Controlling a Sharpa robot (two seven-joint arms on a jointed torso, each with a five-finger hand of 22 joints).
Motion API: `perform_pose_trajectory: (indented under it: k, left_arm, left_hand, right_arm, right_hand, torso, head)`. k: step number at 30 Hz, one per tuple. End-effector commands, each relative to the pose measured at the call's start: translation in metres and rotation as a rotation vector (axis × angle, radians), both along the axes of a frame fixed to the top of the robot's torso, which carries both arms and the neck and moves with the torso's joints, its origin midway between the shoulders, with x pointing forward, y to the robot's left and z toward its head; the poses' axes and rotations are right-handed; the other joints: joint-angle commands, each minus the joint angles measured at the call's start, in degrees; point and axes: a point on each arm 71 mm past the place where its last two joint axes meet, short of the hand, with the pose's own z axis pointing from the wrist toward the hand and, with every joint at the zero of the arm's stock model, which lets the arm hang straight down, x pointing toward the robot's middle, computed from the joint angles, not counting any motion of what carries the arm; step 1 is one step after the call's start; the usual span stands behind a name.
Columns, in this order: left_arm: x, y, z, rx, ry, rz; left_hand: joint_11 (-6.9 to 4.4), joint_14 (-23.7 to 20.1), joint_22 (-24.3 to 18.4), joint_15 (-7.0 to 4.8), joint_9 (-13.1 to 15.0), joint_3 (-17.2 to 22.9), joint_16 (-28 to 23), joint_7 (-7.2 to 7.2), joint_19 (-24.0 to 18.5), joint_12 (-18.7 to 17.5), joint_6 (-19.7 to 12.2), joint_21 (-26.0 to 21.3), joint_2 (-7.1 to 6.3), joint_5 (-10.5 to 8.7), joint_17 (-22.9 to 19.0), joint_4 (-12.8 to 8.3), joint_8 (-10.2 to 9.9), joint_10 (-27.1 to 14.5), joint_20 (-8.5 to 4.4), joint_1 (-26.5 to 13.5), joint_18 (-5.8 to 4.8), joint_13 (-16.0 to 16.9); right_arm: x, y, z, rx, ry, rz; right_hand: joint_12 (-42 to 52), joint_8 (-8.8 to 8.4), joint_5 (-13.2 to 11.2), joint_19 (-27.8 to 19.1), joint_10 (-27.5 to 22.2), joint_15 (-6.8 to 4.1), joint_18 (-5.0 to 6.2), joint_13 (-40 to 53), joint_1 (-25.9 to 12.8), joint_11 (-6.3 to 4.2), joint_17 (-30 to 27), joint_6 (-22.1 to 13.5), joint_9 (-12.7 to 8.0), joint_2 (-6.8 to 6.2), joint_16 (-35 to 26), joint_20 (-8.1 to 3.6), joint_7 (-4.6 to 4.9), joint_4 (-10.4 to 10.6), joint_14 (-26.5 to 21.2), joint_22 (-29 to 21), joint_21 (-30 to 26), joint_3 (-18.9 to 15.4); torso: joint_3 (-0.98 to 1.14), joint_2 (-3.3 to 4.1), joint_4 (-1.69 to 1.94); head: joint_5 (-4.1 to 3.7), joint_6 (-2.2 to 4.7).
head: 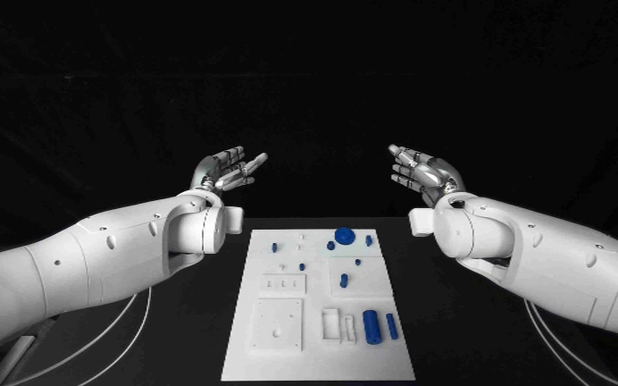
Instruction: Assemble the parts on the task board
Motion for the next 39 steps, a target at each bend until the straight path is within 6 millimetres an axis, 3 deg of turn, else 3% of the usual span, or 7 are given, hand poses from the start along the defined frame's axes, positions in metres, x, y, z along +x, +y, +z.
perform_pose_trajectory:
  k: [1, 9, 10, 15, 23, 27, 39]
  left_arm:
    - [0.007, -0.003, 0.001, -0.033, 0.071, -0.059]
    - [0.009, -0.001, 0.003, -0.029, 0.072, -0.058]
    - [0.007, -0.001, 0.002, -0.033, 0.076, -0.068]
    - [0.006, 0.001, 0.002, -0.034, 0.077, -0.069]
    - [0.005, 0.003, 0.004, -0.035, 0.072, -0.073]
    - [0.005, 0.003, 0.005, -0.036, 0.068, -0.074]
    - [0.005, 0.003, 0.008, -0.037, 0.058, -0.077]
  left_hand:
    - [0.05, 0.97, 0.14, 0.11, 0.08, 0.12, 0.4, 0.13, 1.27, 0.36, 0.91, 0.28, -0.35, 0.39, 0.12, 0.66, 0.37, 0.88, 0.23, 2.05, 1.14, 0.09]
    - [0.08, 1.1, 0.14, 0.11, 0.08, 0.08, 0.41, 0.15, 1.32, 0.36, 0.87, 0.29, -0.39, 0.37, 0.13, 0.67, 0.37, 0.86, 0.23, 2.12, 1.16, 0.09]
    - [0.12, 1.15, 0.14, 0.14, 0.09, 0.07, 0.42, 0.2, 1.33, 0.36, 0.92, 0.29, -0.39, 0.37, 0.13, 0.67, 0.38, 0.91, 0.22, 2.12, 1.16, 0.1]
    - [0.2, 1.36, 0.15, 0.15, 0.1, 0.14, 0.43, 0.27, 1.39, 0.37, 1.1, 0.3, -0.29, 0.36, 0.14, 0.65, 0.39, 1.14, 0.22, 2.17, 1.17, 0.11]
    - [0.64, 2.4, 0.17, 0.25, 0.19, 0.51, 0.47, 0.77, 1.67, 0.43, 2.77, 0.33, 0.23, 0.33, 0.19, 0.58, 0.51, 2.52, 0.19, 2.41, 1.25, 0.17]
    - [0.75, 2.89, 0.18, 0.24, 0.21, 0.67, 0.5, 0.86, 1.82, 0.46, 3.21, 0.35, 0.43, 0.32, 0.21, 0.53, 0.53, 3.03, 0.18, 2.57, 1.3, 0.19]
    - [0.82, 3.04, 0.17, 0.26, 0.22, 0.71, 0.5, 0.92, 1.92, 0.46, 3.39, 0.33, 0.52, 0.32, 0.21, 0.5, 0.53, 3.26, 0.19, 2.64, 1.33, 0.2]
  right_arm:
    - [0.004, 0.006, -0.004, -0.043, 0.096, 0.197]
    - [0.012, -0.004, 0.001, -0.063, 0.128, 0.233]
    - [0.016, -0.009, -0.003, -0.062, 0.128, 0.216]
    - [0.019, -0.009, -0.003, -0.094, 0.108, 0.217]
    - [0.021, -0.008, -0.001, -0.173, 0.052, 0.221]
    - [0.022, -0.006, 0.0, -0.245, 0.013, 0.23]
    - [0.024, -0.006, 0.0, -0.312, -0.015, 0.237]
  right_hand:
    - [0.34, 0.22, 0.34, 0.46, 0.45, 0.23, 0.59, 0.06, 0.86, 0.11, 0.05, 0.47, 0.05, 0.03, 0.18, 0.1, 1.65, 0.33, 0.48, 0.05, 0.19, -0.09]
    - [0.38, 0.24, 0.04, 0.95, 1.3, 0.36, 0.55, 0.1, 1.53, 0.3, 0.08, 1.15, 0.08, 0.75, 0.21, 0.01, 1.77, -1.57, 1.39, 0.07, 0.22, -0.48]
    - [0.38, 0.25, 0.01, 0.96, 1.38, 0.41, 0.53, 0.1, 1.67, 0.32, 0.09, 1.24, 0.09, 0.75, 0.22, -0.03, 1.79, -1.88, 1.48, 0.07, 0.22, -0.5]
    - [0.44, 0.31, -0.13, 1.72, 2.57, 0.66, 0.26, 0.16, 2.54, 0.52, 0.16, 2.31, 0.14, 1.39, 0.29, -0.3, 1.96, -4.49, 2.87, 0.12, 0.29, -0.76]
    - [0.73, 0.62, 0.24, 7.24, 9.43, 0.73, -2.58, 0.45, 5.23, 0.45, 0.47, 9.33, 0.45, 2.72, 0.6, -2.72, 1.67, -11.0, 10.08, 0.45, 0.72, -0.35]
    - [1.11, 0.98, -0.76, 17.16, 18.16, 0.41, -2.5, 0.82, 6.45, 0.0, 0.87, 19.52, 0.85, 2.54, 0.98, -4.23, 1.0, -13.38, 20.27, 1.0, 2.34, 0.53]
    - [1.2, 1.12, -0.85, 19.25, 20.84, -0.03, -3.25, 0.91, 5.63, -0.44, 0.93, 21.99, 0.97, 2.35, 1.08, -4.88, 0.8, -16.18, 21.86, 1.07, 1.53, 1.97]
  torso:
    - [0.0, 0.0, 0.01]
    - [0.0, 0.0, 0.01]
    - [-0.08, 0.08, -0.01]
    - [-0.1, 0.02, -0.01]
    - [0.07, 0.17, -0.02]
    - [0.06, 0.19, -0.01]
    - [-0.06, 0.53, 0.19]
  head:
    - [0.0, 0.01]
    - [0.0, 0.01]
    - [0.32, -0.79]
    - [0.41, -0.81]
    - [0.62, -0.82]
    - [0.67, -0.99]
    - [0.54, -0.93]
